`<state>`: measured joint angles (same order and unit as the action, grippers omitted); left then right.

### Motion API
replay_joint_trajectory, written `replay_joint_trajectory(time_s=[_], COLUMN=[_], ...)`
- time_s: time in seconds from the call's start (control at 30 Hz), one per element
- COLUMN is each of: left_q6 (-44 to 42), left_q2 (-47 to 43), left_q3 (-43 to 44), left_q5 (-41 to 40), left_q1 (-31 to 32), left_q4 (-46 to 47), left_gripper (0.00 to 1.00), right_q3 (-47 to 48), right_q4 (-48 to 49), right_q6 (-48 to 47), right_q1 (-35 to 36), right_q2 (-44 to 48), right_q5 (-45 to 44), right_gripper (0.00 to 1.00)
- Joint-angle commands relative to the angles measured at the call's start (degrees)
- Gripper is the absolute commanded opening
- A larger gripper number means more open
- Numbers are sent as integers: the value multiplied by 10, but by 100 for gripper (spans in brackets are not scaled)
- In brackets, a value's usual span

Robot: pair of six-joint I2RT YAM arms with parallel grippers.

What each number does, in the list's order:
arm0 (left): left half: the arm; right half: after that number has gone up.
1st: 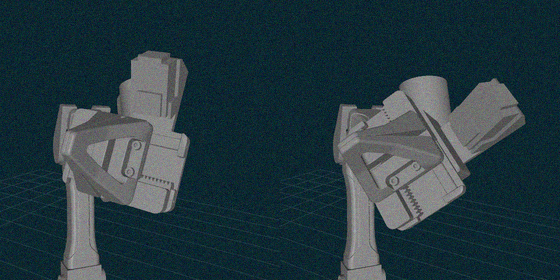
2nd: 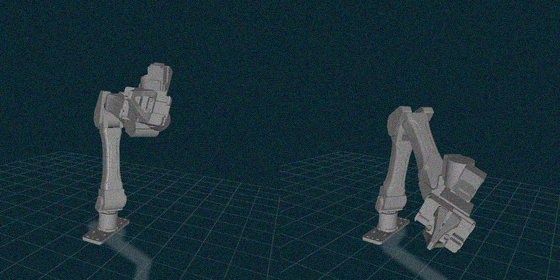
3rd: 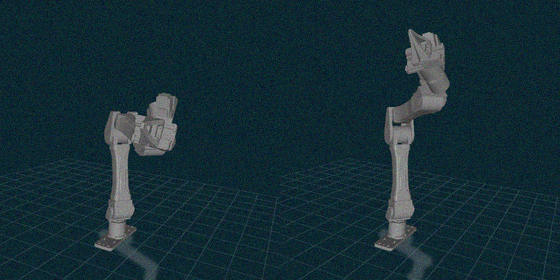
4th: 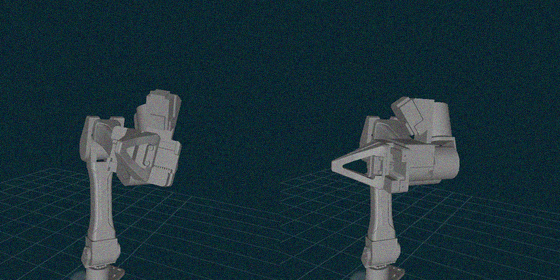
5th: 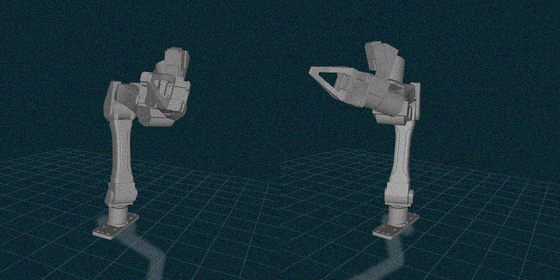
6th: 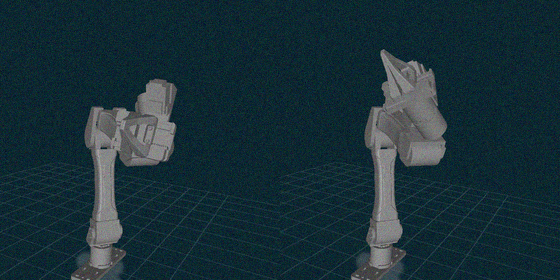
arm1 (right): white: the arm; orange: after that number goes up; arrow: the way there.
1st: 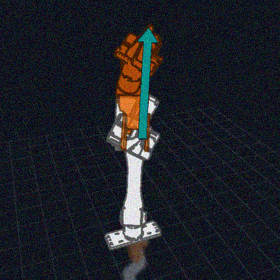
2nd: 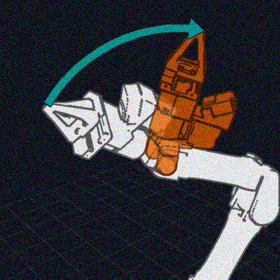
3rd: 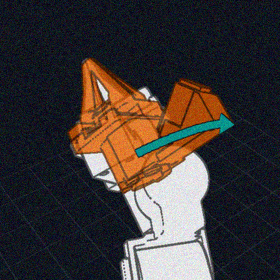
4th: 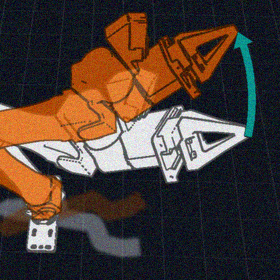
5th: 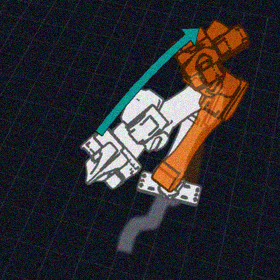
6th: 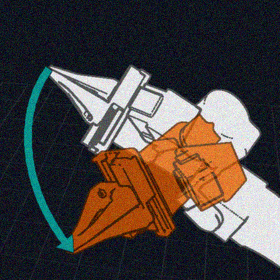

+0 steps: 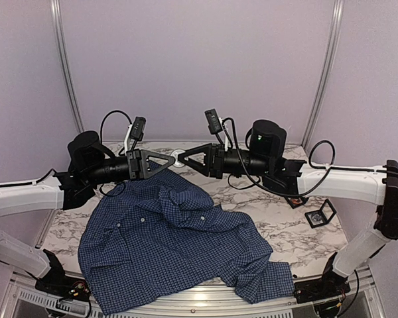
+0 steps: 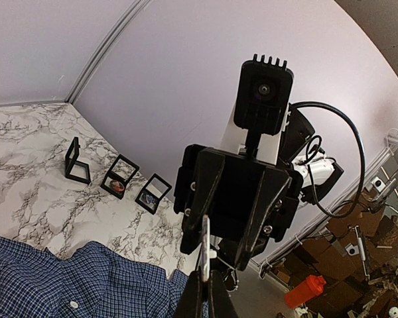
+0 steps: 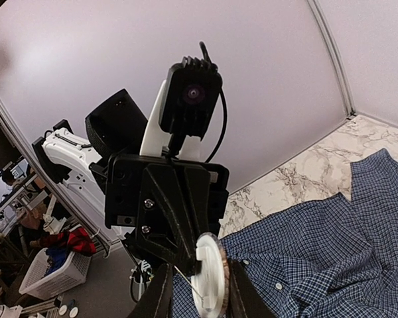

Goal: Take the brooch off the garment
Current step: Close the brooch securely.

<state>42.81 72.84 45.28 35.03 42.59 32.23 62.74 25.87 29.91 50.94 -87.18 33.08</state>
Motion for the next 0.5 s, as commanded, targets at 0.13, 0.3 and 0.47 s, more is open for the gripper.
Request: replay_joint_trajectory(time_s=[0.13,0.3,0.47], left_q6=[-9,-9,-12], left_q2=[-1,-2,-4], left_q3=[19,19,19], left_q5=[-2,-2,-3], left_q1=[2,3,5], left_q4=[-11,-11,-14], left_gripper=[0,0,0], right_q3=[16,17,17], right_q4=[-18,-20,-19], right_q6=[-24,-23,-18], right_q1=[14,14,14], right_q2=[-9,-9,-9], right_q5=[-1,-6,-12], right_gripper=[27,24,17])
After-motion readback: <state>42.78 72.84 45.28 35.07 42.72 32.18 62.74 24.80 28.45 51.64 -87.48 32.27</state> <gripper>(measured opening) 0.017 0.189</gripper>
